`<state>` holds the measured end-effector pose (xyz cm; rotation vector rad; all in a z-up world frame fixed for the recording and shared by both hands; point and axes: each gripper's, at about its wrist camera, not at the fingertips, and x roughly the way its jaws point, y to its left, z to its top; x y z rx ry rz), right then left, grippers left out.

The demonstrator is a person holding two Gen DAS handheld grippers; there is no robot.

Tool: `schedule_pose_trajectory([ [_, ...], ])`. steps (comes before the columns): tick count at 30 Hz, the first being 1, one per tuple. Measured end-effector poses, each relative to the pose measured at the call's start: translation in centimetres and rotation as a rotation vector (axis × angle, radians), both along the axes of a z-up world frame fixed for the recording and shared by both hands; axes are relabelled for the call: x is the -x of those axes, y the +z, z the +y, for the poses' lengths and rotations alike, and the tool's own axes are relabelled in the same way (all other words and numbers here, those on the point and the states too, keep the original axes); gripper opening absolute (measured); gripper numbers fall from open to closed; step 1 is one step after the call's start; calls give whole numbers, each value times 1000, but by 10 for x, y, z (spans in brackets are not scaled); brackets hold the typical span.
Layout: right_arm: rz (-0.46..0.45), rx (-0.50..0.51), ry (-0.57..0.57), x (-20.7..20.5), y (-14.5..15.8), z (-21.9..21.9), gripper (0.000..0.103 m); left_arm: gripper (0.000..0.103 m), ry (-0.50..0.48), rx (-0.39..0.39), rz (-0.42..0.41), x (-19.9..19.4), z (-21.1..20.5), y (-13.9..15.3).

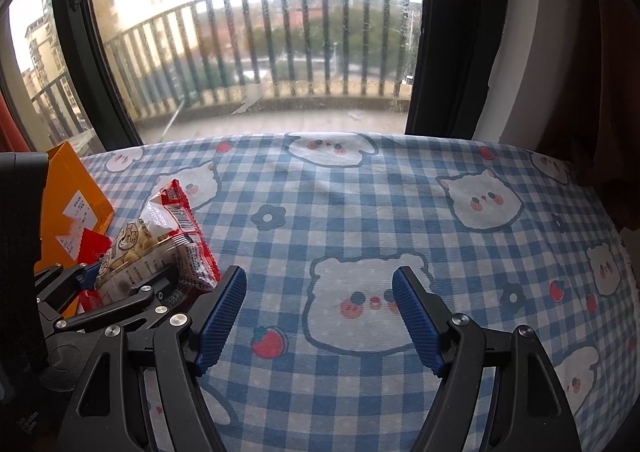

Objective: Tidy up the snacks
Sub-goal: 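Close the left tool on the red-white packet and lift it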

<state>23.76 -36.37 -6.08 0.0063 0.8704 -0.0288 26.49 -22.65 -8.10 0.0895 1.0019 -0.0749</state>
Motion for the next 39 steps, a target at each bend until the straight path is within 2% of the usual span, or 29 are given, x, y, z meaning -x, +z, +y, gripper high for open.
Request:
schedule_pose_trajectory([
  [5,-7,-6,-3,5,5,-2,78,46,-1,4,-13,7,-1,7],
  [13,-18,-10,-8,16,14,-4,78,46,16,16,9,17,1,9],
  [21,-14,-17,-4,24,14,-5,78,52,25,-8,19,24,0,3],
  [22,-14,-19,-4,24,13,-5,78,53,24,-12,15,24,-1,3],
  [24,-13,-20,-4,24,13,-6,78,70,29,-31,-4,24,-1,4],
  [25,-14,-21,-3,24,13,-6,78,83,33,-43,-24,24,-1,6],
  [26,-13,-20,-3,24,13,-6,78,87,37,-51,-47,25,-1,9],
  [28,-11,-19,-1,24,12,-6,78,87,41,-63,-67,24,0,12],
  [33,-5,-19,-1,22,9,-3,78,89,35,-66,-26,12,0,-2],
  [37,3,-12,1,18,6,-2,78,103,13,-65,-14,8,-3,-12],
  [39,9,-12,0,16,4,-2,78,103,-3,-55,3,6,-6,-17],
])
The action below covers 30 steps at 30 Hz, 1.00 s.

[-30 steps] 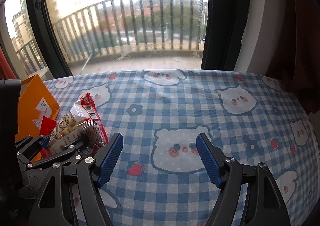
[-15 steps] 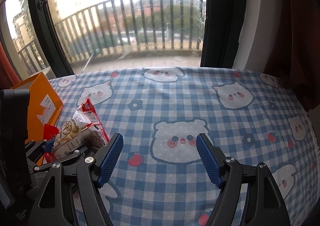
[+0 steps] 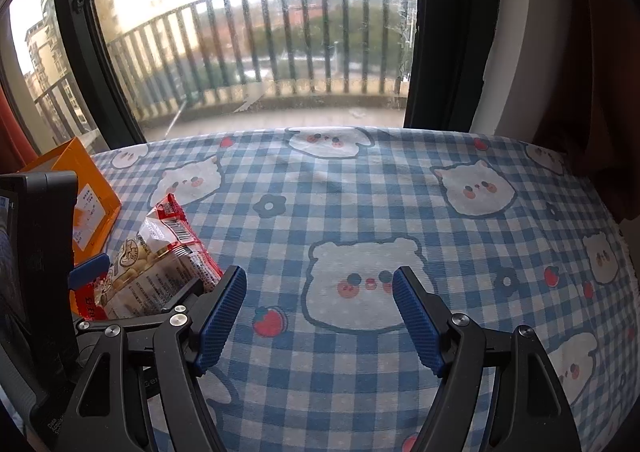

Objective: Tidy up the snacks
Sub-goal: 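Close the left tool on the red-white packet and lift it, then carry the red-white packet over the orange box and open the left tool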

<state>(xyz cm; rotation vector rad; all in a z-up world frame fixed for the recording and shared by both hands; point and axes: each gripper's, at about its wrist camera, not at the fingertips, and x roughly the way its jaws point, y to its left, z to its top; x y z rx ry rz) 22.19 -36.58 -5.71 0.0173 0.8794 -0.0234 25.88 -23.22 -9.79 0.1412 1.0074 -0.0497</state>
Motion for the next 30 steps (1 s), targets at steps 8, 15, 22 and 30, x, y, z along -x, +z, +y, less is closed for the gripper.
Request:
schedule_pose_trajectory([
  [8,13,-3,-2,-4,-5,-1,78,62,7,28,2,5,-1,4],
  [15,-4,-2,-5,1,2,-2,78,45,17,62,-5,11,4,18],
  [22,-33,-5,-10,16,15,-2,78,44,33,85,-51,29,13,41],
  [30,-76,-6,-8,42,36,3,78,44,38,108,-139,61,21,79],
])
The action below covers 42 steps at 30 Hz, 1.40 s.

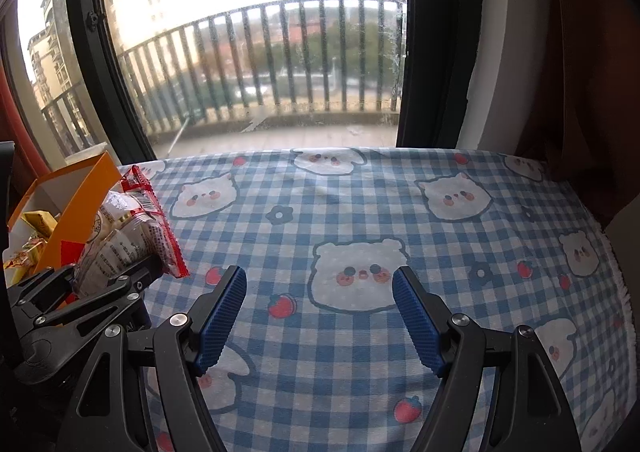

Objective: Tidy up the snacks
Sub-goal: 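Carry the red-white packet over the orange box and open the left tool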

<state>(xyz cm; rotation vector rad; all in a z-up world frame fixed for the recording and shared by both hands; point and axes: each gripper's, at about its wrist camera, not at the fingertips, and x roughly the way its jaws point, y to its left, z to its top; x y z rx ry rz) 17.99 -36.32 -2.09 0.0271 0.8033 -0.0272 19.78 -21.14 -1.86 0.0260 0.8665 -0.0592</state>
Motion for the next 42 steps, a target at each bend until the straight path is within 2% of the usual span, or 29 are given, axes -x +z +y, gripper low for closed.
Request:
schedule_pose_trajectory([
  [11,-97,18,34,44,42,21,78,44,0,16,-104,44,12,43],
  [22,-171,28,83,75,71,56,78,44,41,14,-176,76,46,64],
  [32,-204,24,183,80,78,120,78,44,142,-1,-207,88,113,66],
  [42,-184,55,290,58,67,198,78,44,245,-4,-184,63,190,56],
])
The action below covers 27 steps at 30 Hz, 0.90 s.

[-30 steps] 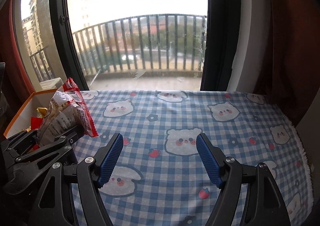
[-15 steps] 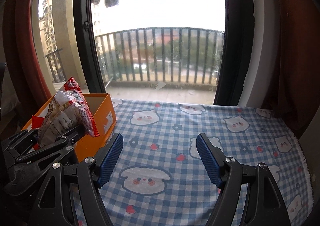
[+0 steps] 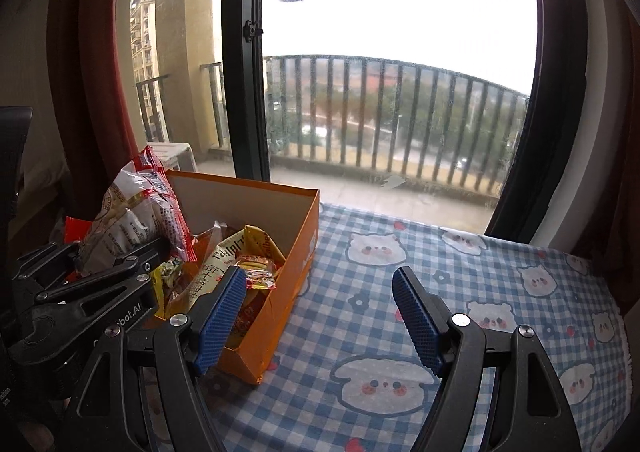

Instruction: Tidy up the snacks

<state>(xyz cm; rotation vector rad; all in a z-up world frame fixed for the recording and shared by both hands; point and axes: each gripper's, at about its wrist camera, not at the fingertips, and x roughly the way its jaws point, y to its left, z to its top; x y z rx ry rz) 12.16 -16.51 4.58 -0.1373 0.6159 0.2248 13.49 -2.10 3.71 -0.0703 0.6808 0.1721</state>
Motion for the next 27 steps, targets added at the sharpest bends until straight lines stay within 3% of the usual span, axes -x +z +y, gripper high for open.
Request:
schedule_pose_trajectory([
  [10,35,38,-18,-24,-13,19,78,51,51,29,16,-36,37,-7],
  [12,41,33,-24,-28,-14,17,78,61,49,10,1,-37,36,-6],
  [14,48,36,-28,-31,-16,17,78,81,55,-19,-44,-34,34,-1],
  [15,50,39,-29,-32,-17,18,78,83,51,-30,-64,-31,33,1],
  [27,52,31,-42,-30,-17,12,78,84,19,-20,-53,-25,29,-3],
])
